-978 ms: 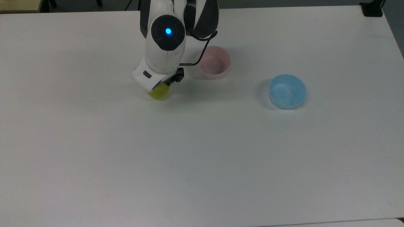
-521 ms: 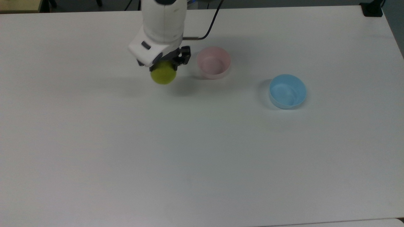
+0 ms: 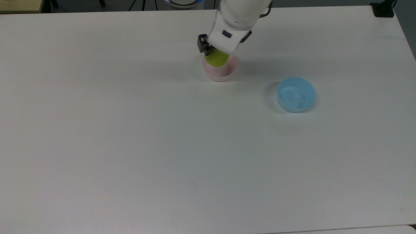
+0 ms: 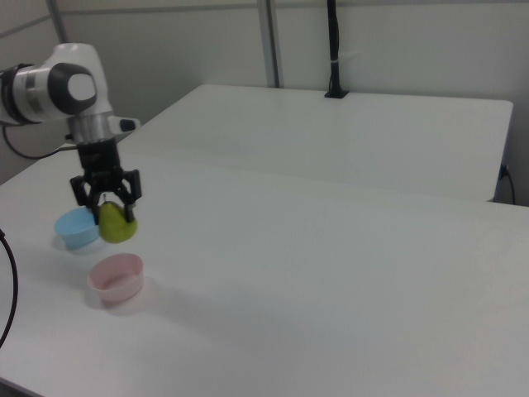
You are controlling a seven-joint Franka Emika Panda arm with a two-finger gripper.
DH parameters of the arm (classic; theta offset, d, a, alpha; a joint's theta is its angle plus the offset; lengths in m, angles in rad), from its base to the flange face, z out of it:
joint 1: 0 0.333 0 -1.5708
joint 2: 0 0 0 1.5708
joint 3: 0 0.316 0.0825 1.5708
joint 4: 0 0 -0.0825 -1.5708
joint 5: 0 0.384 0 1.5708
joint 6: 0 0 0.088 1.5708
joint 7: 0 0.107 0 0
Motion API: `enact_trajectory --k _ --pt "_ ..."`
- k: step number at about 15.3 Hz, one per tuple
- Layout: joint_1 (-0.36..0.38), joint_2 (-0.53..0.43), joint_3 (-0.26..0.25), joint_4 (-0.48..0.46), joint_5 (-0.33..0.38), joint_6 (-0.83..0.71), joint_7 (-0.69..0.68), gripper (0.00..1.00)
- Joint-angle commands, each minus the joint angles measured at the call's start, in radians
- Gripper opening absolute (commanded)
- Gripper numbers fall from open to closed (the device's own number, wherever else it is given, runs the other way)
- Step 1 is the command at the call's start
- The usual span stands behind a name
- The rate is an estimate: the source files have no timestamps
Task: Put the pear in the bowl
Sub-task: 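Lift the pear and carry it over the pink bowl, then lower the pear into the pink bowl and open the gripper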
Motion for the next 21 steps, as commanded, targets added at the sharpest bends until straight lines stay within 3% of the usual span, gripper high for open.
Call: enact_trajectory --k 1,6,8,12,13,21 --pt "0.075 0.027 -0.027 -0.040 0.011 -0.014 0.010 0.34" --pt "0.092 0.082 -0.027 -0.059 0.011 0.000 0.011 0.37" --pt "0.092 0.110 -0.027 -0.060 0.009 0.011 0.013 0.44" --pt "0.087 0.127 -0.029 -0.060 0.006 0.028 0.013 0.93" --pt "0.087 0.125 -0.029 -0.059 0.006 0.026 0.016 1.00" --pt "0.052 0.044 -0.030 -0.019 0.006 0.011 0.077 1.00"
